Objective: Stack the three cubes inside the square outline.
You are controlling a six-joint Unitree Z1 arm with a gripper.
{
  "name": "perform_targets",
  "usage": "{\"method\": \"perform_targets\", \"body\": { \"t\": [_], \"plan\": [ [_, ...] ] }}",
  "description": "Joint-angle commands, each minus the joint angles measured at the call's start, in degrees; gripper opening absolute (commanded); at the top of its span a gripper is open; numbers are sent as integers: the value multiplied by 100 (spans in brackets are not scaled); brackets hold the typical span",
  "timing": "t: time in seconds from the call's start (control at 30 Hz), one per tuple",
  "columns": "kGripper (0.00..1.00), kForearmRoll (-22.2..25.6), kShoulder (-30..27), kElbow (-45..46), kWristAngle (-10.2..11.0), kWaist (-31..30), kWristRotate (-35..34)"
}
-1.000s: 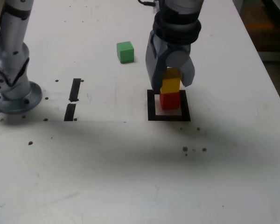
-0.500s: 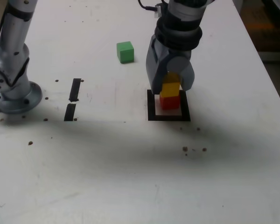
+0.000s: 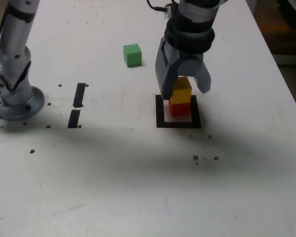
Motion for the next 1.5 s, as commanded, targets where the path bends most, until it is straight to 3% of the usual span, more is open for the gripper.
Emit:
{"method": "perform_targets", "body": {
  "t": [0.0,0.13,0.27,0.4,0.57,0.8,1.23,1.47],
  "plan": [
    [97,20,-41,-3,9,1,-9],
    [100,115,-185,-78,35,2,-3],
    [100,569,-636,-211,162,169,78],
    [100,1058,-1173,-72,200,735,215],
    [100,1150,-1611,442,132,1695,466],
    [100,653,-1473,904,224,2667,1056],
    [96,-749,-822,1719,314,3273,1617],
    [92,-1091,-580,1974,314,3476,1752]
  ]
}}
